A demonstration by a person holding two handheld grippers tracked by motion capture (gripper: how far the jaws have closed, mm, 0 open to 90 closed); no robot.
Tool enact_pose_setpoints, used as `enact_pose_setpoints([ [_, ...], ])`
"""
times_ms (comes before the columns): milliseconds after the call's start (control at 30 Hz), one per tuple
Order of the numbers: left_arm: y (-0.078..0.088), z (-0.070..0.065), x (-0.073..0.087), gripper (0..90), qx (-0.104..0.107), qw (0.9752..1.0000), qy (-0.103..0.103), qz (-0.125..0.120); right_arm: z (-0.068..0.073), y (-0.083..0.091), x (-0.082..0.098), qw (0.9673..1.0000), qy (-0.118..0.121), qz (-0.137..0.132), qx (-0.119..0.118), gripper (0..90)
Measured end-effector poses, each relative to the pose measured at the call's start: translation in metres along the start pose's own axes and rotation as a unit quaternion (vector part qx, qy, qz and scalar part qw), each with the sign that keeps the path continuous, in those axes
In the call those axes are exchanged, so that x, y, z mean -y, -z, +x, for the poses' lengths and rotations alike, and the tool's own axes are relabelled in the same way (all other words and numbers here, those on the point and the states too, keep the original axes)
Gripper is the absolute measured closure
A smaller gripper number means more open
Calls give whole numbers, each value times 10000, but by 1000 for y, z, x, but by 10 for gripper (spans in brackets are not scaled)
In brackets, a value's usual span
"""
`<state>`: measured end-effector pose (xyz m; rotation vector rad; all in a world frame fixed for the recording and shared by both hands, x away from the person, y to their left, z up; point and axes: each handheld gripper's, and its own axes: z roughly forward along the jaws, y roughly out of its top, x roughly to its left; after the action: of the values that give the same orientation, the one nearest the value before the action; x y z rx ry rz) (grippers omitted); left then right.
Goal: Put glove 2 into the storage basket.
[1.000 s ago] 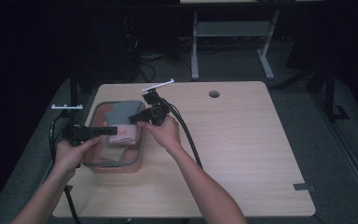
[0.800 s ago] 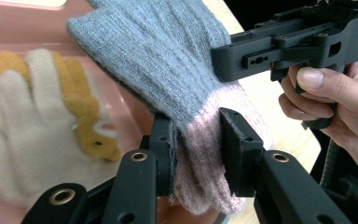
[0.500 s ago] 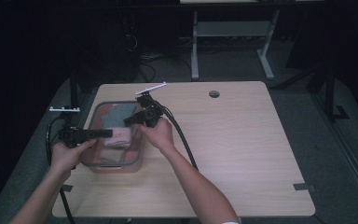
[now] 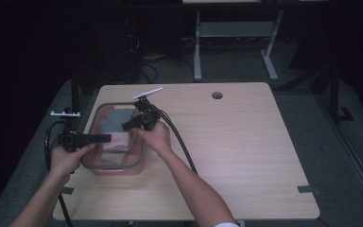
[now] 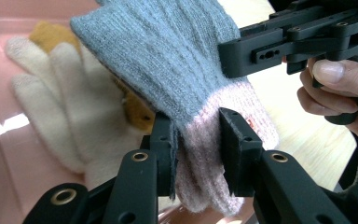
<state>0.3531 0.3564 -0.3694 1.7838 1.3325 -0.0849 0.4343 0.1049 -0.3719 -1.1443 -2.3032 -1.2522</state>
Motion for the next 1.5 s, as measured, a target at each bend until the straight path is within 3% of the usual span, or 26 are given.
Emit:
enact_pose_setpoints([
  [333,-7,6,5,688,-256,9995,-4,168,-3,-14,1,9995,23,275,163,752],
  [467,-9,9,8,688,-353,9991,58,212,-3,-16,2,9986,128,366,346,745],
  [733,-15,9,8,687,-667,9969,-58,408,-2,-11,2,9985,161,400,330,730],
  [900,-16,11,9,679,-818,9955,-105,475,-2,-1,2,9991,153,262,306,725],
  [1333,0,0,-5,565,-1186,9926,-236,92,-6,26,7,9993,153,83,329,680],
  [1500,7,-4,-10,528,-1149,9931,-216,-87,-10,37,9,9994,115,-8,332,659],
])
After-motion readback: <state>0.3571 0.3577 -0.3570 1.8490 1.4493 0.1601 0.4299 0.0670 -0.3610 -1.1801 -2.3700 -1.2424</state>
